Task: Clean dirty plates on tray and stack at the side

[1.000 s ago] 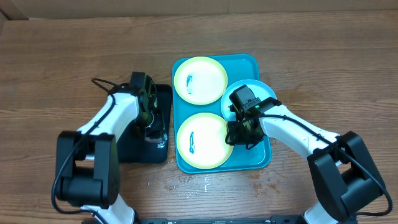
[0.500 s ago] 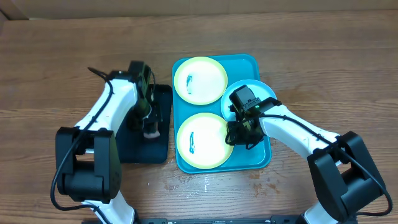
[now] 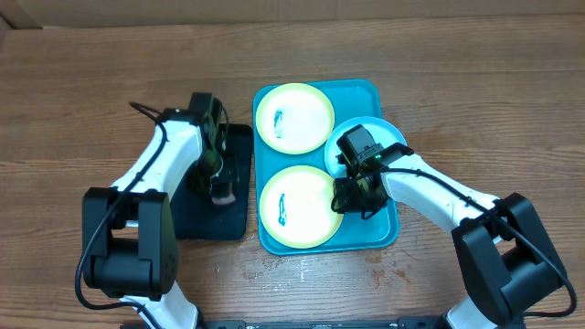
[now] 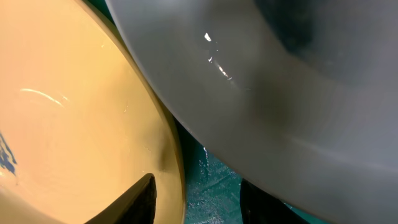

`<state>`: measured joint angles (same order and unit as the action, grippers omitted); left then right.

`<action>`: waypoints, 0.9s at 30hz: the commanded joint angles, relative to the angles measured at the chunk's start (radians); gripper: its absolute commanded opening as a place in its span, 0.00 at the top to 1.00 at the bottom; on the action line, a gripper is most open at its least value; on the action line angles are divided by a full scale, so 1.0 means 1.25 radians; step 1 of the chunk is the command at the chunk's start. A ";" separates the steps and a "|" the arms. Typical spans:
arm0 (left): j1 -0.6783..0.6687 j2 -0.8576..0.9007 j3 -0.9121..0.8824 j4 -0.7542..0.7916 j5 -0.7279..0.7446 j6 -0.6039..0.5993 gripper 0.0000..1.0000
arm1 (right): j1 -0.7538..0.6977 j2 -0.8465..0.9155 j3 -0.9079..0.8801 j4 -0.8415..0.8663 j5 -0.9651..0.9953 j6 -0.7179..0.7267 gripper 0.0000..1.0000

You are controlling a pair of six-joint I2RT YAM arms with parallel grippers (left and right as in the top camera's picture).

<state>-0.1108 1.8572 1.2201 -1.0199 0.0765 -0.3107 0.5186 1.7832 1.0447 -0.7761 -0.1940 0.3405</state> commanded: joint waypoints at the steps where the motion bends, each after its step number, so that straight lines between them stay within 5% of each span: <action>1: -0.001 -0.013 -0.013 0.012 -0.008 -0.009 0.75 | -0.003 0.003 -0.004 0.005 0.008 0.001 0.55; 7: -0.001 -0.013 -0.011 0.054 -0.008 -0.001 0.57 | -0.003 0.003 -0.004 0.005 0.009 0.001 0.55; 10: -0.002 -0.012 -0.011 0.081 -0.021 0.003 0.57 | -0.003 0.003 -0.004 0.005 0.009 0.001 0.55; 14: -0.002 -0.010 -0.021 0.102 -0.028 0.003 0.72 | -0.003 0.003 -0.004 0.005 0.009 0.001 0.55; 20: -0.023 -0.010 -0.107 0.158 -0.026 0.003 0.77 | -0.003 0.003 -0.004 0.005 0.009 0.001 0.55; 23: -0.027 -0.010 -0.132 0.170 -0.041 0.003 0.96 | -0.003 0.003 -0.004 0.004 0.019 0.001 0.55; 27: -0.021 -0.017 -0.094 0.132 -0.041 0.003 0.96 | -0.003 0.003 -0.004 0.004 0.051 0.001 0.62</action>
<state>-0.1314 1.8381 1.0996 -0.8158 0.0326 -0.3111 0.5186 1.7832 1.0447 -0.7765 -0.1722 0.3382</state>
